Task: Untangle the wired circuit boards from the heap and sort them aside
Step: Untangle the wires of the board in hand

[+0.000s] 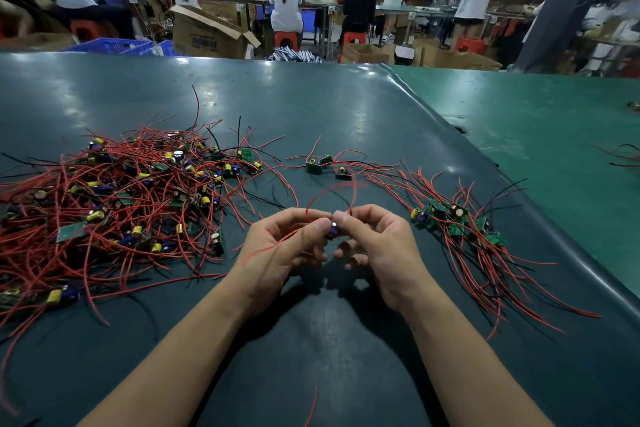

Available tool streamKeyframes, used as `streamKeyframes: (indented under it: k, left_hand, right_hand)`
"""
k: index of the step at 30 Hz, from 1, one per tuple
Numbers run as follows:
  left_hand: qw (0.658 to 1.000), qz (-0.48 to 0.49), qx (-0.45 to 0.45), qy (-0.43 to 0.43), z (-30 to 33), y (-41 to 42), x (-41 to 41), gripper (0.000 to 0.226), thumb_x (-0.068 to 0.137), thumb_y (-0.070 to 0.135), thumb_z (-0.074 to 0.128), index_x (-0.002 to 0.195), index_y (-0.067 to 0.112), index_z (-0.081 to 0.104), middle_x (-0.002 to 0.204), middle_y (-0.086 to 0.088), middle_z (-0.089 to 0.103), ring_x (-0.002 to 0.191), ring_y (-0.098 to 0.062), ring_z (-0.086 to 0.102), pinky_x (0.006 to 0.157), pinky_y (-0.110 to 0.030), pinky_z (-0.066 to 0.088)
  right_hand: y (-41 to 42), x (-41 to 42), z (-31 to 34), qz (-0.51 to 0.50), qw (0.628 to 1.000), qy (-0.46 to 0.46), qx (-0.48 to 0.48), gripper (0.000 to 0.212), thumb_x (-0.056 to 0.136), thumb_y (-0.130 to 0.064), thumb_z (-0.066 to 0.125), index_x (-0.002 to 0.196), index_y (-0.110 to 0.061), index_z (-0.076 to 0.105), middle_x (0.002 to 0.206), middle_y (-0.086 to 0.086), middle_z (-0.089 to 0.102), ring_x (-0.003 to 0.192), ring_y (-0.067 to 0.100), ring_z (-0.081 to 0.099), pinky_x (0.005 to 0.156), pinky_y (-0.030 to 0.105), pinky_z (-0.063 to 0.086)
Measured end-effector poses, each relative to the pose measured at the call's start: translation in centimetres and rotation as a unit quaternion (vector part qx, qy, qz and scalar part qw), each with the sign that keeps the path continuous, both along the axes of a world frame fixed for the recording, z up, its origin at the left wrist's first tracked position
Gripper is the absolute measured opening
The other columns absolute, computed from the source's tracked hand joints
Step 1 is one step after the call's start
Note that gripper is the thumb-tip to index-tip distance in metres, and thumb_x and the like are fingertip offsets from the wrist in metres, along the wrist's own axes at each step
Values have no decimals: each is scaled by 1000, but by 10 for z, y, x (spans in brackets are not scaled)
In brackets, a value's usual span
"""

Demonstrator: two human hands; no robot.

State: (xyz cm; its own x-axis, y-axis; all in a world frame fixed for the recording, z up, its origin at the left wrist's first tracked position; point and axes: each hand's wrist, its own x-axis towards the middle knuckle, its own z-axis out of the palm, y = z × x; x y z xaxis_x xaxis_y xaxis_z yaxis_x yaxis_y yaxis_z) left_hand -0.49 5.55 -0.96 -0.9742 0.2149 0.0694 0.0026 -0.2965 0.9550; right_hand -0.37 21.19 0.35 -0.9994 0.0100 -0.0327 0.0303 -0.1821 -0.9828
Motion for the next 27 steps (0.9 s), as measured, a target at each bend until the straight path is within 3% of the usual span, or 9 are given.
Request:
streamKeyframes:
  k: [4,9,18,23,27]
  left_hand:
    - [999,35,36,-17,0,2,-3,23,70,25,74,88,11,72,77,-9,70,59,-15,63,55,-21,53]
    - [998,50,35,-3,2,3,-3,24,72,22,72,91,8,71,79,-12,71,62,-17,64,59,-22,54]
    - [999,26,22,14,4,3,1,20,70,19,75,84,5,71,70,-14,67,57,-18,58,56,-25,51]
    - [999,24,40,0,5,3,-1,9,66,20,76,71,12,75,63,-10,64,54,-16,55,51,-22,48]
    - [994,77,72,-7,5,1,-6,6,69,15,72,64,15,75,58,-4,62,53,-14,54,48,-19,44]
  right_hand:
    - [0,-2,1,-51,996,-4,-78,8,84,-14,72,79,-8,68,76,2,70,50,10,57,39,19,41]
    - [-3,-3,4,-97,979,-10,-179,9,73,-10,76,73,-12,67,64,0,64,45,8,53,37,17,37]
    - [-1,-5,2,-153,978,-28,-136,16,82,-13,75,75,-14,60,67,2,70,39,7,49,36,16,36]
    - [2,-7,2,-127,973,-45,-186,23,84,-10,72,76,-16,51,59,1,63,40,7,42,36,17,33]
    - [6,-9,4,-173,962,-42,-205,26,82,-9,74,74,-17,51,62,4,64,40,7,44,35,17,33]
